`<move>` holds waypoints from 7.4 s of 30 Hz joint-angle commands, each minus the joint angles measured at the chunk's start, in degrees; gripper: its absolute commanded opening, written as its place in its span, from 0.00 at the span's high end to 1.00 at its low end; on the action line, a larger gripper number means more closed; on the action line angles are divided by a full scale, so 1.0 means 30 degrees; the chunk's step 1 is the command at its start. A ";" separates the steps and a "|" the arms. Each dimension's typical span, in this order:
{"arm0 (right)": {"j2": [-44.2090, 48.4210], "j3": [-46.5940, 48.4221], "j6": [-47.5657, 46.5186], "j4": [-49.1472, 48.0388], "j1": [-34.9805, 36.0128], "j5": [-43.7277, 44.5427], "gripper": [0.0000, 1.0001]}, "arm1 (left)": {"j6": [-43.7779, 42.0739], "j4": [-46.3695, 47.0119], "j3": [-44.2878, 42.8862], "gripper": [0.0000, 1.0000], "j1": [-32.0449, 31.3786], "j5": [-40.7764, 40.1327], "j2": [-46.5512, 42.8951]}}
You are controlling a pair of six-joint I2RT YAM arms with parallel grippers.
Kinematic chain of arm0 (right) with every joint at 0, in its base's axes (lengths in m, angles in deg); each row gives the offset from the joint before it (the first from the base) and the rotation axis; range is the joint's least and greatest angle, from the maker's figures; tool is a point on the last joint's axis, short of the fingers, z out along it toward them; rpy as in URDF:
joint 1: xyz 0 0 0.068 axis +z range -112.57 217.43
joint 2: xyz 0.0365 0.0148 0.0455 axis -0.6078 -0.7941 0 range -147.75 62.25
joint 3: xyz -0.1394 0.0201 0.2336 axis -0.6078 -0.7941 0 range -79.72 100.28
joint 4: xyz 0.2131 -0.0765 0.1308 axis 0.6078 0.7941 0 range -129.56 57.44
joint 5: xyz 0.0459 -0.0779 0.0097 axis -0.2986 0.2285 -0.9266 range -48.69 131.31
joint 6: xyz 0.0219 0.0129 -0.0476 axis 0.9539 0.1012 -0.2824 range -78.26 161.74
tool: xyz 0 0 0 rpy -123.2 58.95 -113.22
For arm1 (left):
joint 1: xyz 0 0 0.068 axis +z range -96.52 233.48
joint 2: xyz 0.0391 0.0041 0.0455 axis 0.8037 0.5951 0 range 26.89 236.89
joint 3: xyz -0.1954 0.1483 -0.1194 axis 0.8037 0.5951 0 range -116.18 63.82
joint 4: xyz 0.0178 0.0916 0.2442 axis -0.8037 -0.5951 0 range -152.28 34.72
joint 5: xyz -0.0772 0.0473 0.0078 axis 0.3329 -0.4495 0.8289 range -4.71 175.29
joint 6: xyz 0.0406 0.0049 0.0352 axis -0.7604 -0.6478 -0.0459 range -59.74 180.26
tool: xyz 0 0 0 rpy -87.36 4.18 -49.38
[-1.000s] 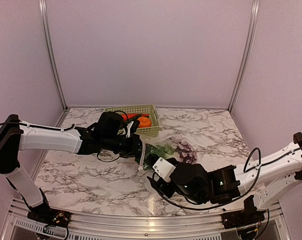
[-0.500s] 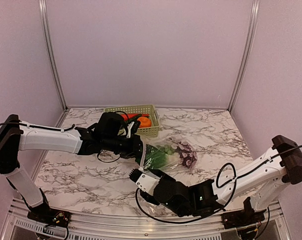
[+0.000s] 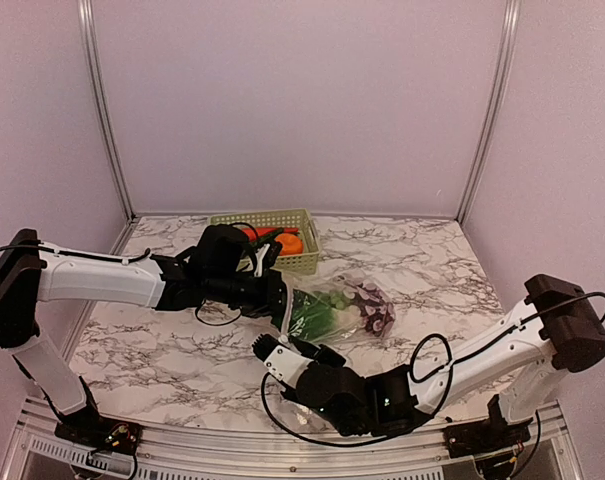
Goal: Open the zip-top bag and remove the fake food
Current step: Adjust the fake vegetable in the zipper food storage bag, then pick up the fake vegetable from the zipper food storage bag.
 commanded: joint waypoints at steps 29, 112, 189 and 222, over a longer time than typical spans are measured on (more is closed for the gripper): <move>0.2095 -0.0563 0.3745 0.3533 -0.0354 -0.2053 1.00 | -0.0572 -0.0364 0.0102 1.00 0.0708 -0.0524 -0.0883; 0.5242 0.1602 0.7694 0.8985 -0.2106 -0.4885 0.45 | -0.7110 -1.0105 -0.0271 1.00 0.1968 -0.2401 -0.3727; 0.1716 -0.1242 1.7256 0.9614 -1.0782 -1.3999 1.00 | -0.3638 -0.5887 0.2843 1.00 0.1557 -0.3595 -0.4512; 0.1248 0.0053 1.7154 1.1065 -1.1228 -1.2258 1.00 | -0.4850 -1.0637 0.0596 1.00 0.0910 -0.2807 -0.9370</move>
